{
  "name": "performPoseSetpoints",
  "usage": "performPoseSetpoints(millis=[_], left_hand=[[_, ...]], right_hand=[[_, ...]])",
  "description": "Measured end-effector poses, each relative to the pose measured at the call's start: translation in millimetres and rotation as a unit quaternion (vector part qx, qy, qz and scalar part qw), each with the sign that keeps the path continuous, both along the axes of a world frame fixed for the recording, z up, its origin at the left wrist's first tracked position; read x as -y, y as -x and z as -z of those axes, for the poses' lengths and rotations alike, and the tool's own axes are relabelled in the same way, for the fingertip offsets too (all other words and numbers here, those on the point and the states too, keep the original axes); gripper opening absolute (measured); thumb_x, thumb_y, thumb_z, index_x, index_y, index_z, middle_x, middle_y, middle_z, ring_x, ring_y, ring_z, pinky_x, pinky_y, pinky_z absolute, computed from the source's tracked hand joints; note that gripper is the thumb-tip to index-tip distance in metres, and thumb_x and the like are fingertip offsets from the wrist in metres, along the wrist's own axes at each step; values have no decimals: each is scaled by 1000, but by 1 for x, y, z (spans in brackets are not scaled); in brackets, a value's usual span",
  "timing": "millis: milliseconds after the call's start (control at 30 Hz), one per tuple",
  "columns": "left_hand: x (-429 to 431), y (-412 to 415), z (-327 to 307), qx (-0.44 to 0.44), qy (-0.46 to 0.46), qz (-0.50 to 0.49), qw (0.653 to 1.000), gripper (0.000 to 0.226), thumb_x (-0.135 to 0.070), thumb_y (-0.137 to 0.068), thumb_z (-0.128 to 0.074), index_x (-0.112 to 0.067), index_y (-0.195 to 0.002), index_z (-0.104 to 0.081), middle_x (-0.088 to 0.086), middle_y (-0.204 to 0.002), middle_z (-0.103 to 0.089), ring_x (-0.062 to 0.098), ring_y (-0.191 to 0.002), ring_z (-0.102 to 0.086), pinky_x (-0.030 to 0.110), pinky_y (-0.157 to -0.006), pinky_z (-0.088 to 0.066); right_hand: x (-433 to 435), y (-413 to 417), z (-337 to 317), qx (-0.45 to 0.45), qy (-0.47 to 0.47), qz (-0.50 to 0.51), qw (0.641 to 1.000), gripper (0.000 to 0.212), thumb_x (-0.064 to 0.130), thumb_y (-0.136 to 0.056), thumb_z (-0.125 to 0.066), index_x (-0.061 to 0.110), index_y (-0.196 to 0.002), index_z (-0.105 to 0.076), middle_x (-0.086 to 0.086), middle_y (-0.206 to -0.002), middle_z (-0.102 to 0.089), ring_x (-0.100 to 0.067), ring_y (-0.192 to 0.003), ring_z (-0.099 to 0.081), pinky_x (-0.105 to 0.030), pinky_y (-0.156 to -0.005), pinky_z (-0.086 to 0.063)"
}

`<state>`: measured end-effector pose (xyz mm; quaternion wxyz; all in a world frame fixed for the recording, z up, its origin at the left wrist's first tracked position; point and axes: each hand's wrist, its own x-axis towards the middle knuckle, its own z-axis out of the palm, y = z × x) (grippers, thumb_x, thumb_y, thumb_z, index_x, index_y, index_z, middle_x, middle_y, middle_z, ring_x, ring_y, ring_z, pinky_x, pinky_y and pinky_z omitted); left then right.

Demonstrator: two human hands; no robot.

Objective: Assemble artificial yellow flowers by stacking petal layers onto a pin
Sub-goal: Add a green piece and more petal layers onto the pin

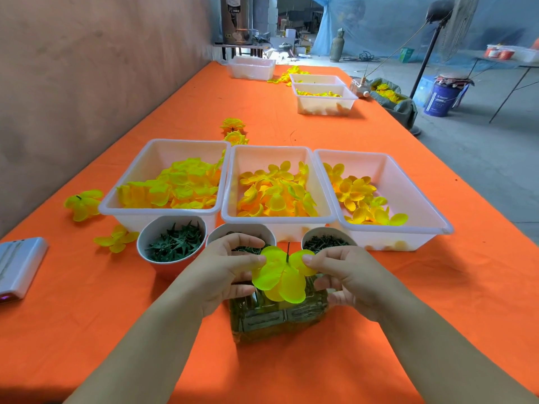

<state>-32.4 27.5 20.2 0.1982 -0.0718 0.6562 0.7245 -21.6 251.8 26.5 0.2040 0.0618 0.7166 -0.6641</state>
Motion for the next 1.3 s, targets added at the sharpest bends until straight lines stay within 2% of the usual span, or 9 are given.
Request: performPoseSetpoints(millis=[100, 300, 500, 633, 733, 900, 1000, 1133, 1300], left_hand=[[-3, -2, -2, -43, 33, -27, 998, 21, -3, -89, -70, -15, -105, -68, 8, -96, -72, 21, -77, -71, 32, -58, -57], [-14, -13, -10, -303, 166, -29, 938, 10, -27, -75, -77, -33, -83, -76, -12, -113, -69, 8, -106, -64, 40, -82, -56], [-17, -15, 2, -263, 184, -1, 947, 13, -22, -79, -84, -33, -76, -78, -23, -113, -65, 10, -103, -66, 53, -90, -54], [-17, -13, 5, -260, 183, 7, 948, 11, -22, -81, -83, -33, -79, -78, -24, -114, -64, 13, -103, -66, 55, -89, -54], [-17, -13, 5, -272, 197, 14, 942, 12, -24, -81, -82, -36, -80, -78, -25, -115, -63, 11, -106, -65, 53, -88, -54], [-16, -12, 6, -267, 199, 17, 943, 12, -24, -81, -82, -35, -78, -78, -26, -110, -64, 4, -106, -64, 47, -85, -56], [-12, -13, 6, -240, 166, 7, 956, 8, -22, -86, -76, -28, -81, -77, -14, -108, -70, 6, -105, -66, 38, -86, -57], [1, -7, 6, -100, 49, -79, 991, 11, -14, -101, -55, -10, -101, -65, 14, -102, -73, 25, -82, -75, 35, -64, -60], [16, -1, 6, -11, -2, 29, 1000, 44, -14, -76, -83, -10, -115, -62, 20, -94, -74, 23, -70, -72, 29, -52, -55]], right_hand=[[1, 3, 2, -30, -29, 16, 999, 25, 33, -78, -82, 23, -60, -67, 4, -73, -66, -7, -57, -59, -26, -51, -44], [5, 3, 9, -115, -95, 40, 988, 35, 30, -80, -82, 24, -53, -61, 4, -52, -55, -8, -50, -51, -23, -45, -39], [4, 0, 10, -176, -137, 47, 974, 35, 26, -79, -83, 18, -57, -57, 6, -52, -52, -13, -54, -49, -29, -53, -41], [8, -8, 9, -290, -237, 86, 923, 24, 23, -72, -86, 30, -86, -68, 13, -86, -65, 3, -74, -57, -12, -66, -41], [9, -11, 4, -414, -216, 52, 883, 16, 25, -76, -81, 31, -90, -75, 11, -91, -68, -7, -93, -62, -19, -77, -44], [17, -7, 6, -421, -148, -11, 895, 10, 29, -74, -80, 34, -81, -75, 16, -78, -64, -15, -82, -62, -12, -69, -41], [19, -4, 9, -427, -150, -10, 892, 21, 21, -75, -84, 37, -77, -71, 18, -75, -64, -12, -81, -62, -10, -67, -39], [21, -2, 12, -419, -156, -24, 894, 29, 15, -75, -82, 40, -74, -67, 21, -75, -64, -5, -79, -63, -8, -67, -39], [17, 1, 9, -410, -169, -51, 895, 29, 14, -77, -82, 38, -73, -67, 20, -76, -65, -5, -81, -63, -10, -68, -40]])
